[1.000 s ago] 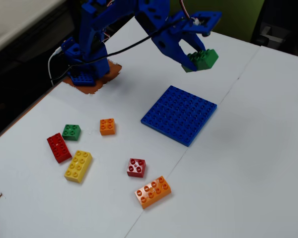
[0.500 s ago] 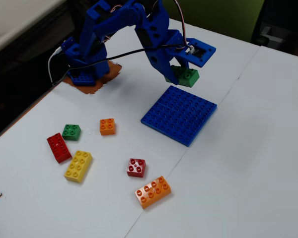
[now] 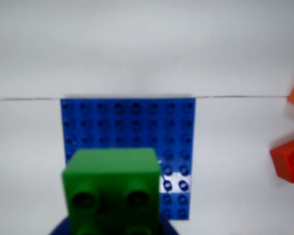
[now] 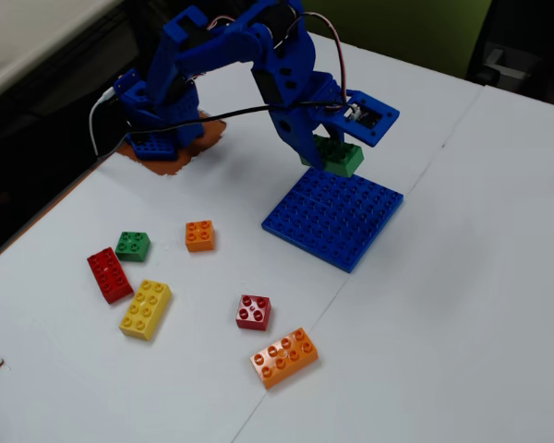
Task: Pick up the 2x4 green block and go up the 8x8 blue block.
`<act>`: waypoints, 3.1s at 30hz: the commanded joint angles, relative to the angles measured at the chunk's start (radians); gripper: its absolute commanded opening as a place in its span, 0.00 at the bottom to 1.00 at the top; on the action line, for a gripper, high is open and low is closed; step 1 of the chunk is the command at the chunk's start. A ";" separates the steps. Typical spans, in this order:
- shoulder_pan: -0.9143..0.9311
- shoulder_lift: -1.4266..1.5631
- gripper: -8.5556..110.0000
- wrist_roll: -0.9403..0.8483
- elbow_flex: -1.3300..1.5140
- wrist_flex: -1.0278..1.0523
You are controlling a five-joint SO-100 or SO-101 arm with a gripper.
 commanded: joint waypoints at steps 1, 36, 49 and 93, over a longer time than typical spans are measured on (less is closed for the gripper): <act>0.011 0.008 0.07 -0.014 -0.043 0.003; 0.005 -0.012 0.07 -0.097 -0.043 -0.009; 0.006 -0.014 0.07 -0.092 -0.043 -0.011; 0.008 -0.012 0.07 -0.051 -0.043 -0.025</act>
